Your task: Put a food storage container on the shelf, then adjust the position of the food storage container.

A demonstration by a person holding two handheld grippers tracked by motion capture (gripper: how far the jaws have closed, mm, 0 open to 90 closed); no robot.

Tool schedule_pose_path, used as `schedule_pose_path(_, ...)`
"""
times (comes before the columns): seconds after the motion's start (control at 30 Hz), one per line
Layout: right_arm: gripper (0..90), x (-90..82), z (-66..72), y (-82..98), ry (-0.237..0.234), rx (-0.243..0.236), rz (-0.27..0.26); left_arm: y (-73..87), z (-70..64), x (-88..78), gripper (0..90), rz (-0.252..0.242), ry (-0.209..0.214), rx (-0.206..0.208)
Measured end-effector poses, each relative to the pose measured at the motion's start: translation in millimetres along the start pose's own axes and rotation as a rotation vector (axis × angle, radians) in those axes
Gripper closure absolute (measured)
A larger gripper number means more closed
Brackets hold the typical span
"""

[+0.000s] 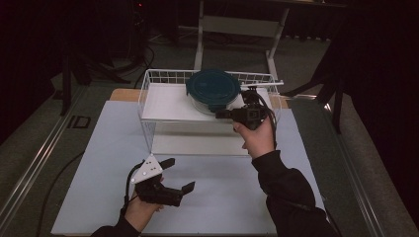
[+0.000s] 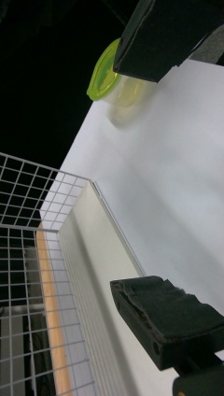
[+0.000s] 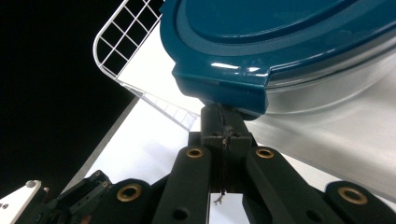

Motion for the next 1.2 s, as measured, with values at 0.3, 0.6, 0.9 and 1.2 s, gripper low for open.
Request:
schedule_pose_path(0.3, 82.7, -5.2, 13.0, 16.2, -0.034, -0.055, 0.021, -0.5, -0.5, -6.6, 0.0, 0.009, 0.023, 0.026)
schedule_pose_path(0.6, 52.1, -29.3, 21.2, 37.8, -0.090, -0.113, -0.028, 4.9, 12.3, -22.6, 0.0, -0.007, 0.025, 0.036)
schedule_pose_path(0.9, 16.9, -55.6, 15.1, 70.6, -0.118, -0.189, -0.074, 12.6, 12.4, -28.9, 0.0, -0.033, 0.019, 0.055)
schedule_pose_path(1.2, 15.6, -79.3, 8.8, 96.1, -0.118, -0.280, -0.092, 21.3, 9.2, -24.9, 0.0, -0.029, 0.029, 0.062)
Point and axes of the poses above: each handheld gripper's, and its own axes: x roughly forward along the jaws, y roughly out of its underside, z roughly to its left, the point moved 6 cm from there along x, roughly forward along the jaws, and after that the axes turned 14 degrees about -y, right-handed, at the moved point
